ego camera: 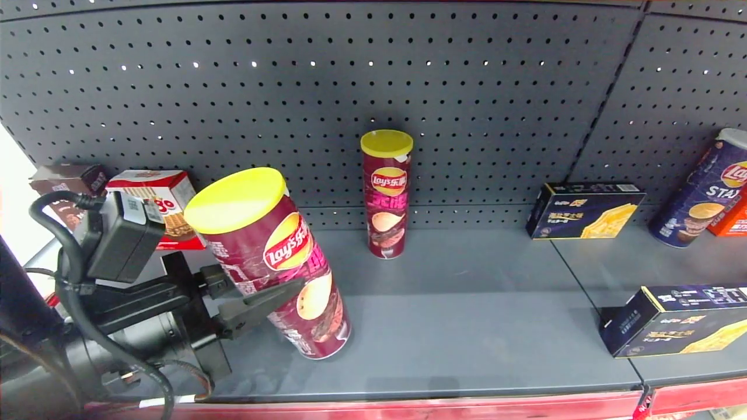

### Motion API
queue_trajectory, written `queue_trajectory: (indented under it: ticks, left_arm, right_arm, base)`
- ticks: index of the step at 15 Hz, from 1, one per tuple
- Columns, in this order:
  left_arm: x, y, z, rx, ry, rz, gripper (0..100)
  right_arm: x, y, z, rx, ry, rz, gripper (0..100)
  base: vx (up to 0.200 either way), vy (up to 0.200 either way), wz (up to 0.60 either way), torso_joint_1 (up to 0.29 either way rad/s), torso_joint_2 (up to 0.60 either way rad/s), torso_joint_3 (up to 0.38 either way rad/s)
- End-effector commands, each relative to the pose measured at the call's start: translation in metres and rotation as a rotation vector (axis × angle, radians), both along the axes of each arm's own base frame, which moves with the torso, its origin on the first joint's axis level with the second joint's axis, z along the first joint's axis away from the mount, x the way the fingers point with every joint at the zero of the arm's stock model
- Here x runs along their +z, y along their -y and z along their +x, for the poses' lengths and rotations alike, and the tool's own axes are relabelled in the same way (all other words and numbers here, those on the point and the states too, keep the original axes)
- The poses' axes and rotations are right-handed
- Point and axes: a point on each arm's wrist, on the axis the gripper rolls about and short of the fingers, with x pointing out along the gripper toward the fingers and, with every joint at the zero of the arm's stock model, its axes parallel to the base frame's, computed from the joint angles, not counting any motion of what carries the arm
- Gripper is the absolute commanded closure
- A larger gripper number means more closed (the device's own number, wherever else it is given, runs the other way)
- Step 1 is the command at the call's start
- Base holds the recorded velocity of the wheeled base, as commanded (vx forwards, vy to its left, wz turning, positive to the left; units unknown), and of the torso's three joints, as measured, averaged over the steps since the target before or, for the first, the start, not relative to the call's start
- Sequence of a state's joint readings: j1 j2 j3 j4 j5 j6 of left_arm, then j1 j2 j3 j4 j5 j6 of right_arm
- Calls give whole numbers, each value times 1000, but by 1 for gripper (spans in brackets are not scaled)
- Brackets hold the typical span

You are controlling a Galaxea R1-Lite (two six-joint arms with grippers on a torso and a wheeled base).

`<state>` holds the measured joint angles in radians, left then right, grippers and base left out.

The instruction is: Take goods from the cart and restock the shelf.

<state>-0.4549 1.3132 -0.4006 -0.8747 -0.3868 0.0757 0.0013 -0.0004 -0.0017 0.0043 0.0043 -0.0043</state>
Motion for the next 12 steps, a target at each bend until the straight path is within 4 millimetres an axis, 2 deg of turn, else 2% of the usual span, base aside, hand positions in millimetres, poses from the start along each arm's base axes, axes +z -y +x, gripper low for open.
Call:
queue_trajectory:
  ticks: [1,7,9,12]
  left_arm:
    - [-1,-7,-9,12,7,-4,100]
    - [0,-12,-10,36,13,-7,100]
    - [0,-12,-9,36,13,-7,100]
    - [-3,-12,-10,38,5,-4,100]
  right_arm:
    - [0,0,0,1,-1,0,0]
    - [0,0,0,2,-1,-2,0]
    - [0,0,0,-1,-1,-2,0]
    - [0,0,0,-1,-1,-2,0]
  base:
    - [0,0,0,0,0,0]
    - [0,0,0,0,0,0]
    - [0,0,600,0,5,2]
    - [0,0,0,0,0,0]
